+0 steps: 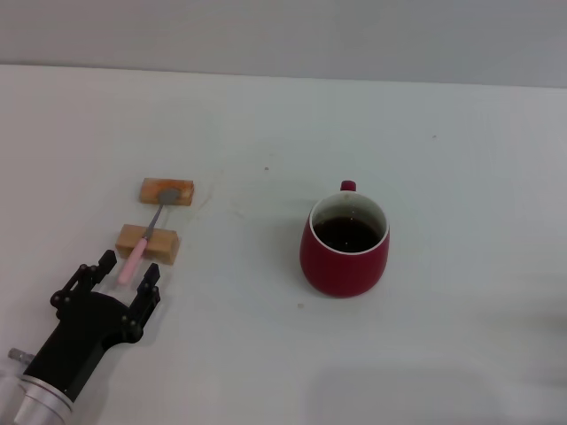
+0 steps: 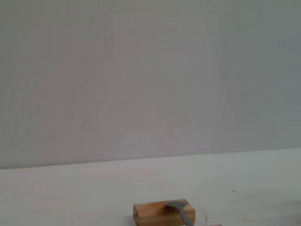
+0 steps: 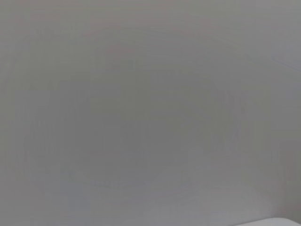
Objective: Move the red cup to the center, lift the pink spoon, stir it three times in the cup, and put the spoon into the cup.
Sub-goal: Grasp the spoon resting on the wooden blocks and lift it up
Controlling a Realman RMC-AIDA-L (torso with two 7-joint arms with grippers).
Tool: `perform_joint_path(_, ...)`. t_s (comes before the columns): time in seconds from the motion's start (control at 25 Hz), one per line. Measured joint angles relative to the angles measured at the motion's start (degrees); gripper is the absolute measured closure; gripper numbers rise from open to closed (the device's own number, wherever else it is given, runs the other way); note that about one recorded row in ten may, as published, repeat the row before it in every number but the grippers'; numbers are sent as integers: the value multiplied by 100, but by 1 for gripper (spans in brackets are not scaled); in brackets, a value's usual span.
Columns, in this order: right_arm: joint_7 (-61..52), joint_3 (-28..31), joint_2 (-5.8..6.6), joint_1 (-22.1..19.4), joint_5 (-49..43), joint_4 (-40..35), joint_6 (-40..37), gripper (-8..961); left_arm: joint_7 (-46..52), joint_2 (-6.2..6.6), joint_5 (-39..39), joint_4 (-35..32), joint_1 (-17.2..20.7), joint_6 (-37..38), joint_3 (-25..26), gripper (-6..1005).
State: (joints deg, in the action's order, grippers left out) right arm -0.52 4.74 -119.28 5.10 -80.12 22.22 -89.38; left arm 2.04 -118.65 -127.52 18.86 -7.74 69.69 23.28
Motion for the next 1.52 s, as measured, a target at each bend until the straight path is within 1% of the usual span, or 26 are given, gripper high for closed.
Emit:
perform_joint_path(0.72,-2,1,2,0,6,-22,3,953,7,-9,-1,19,-26,-26,1,406)
perform_joint_path(0.92,-2,7,1,-10,6,-26,6,953,7,-9,-1,15,-26,-26,1,530)
perform_joint_path(1.48,-2,1,1,-14,6,-16,9,954,-70,-16,-19,37,5,8,-12,530)
perform_joint_path(1.52,-2,1,1,-17,6,-16,9,954,-74,-22,-12,37,11,2,5,569)
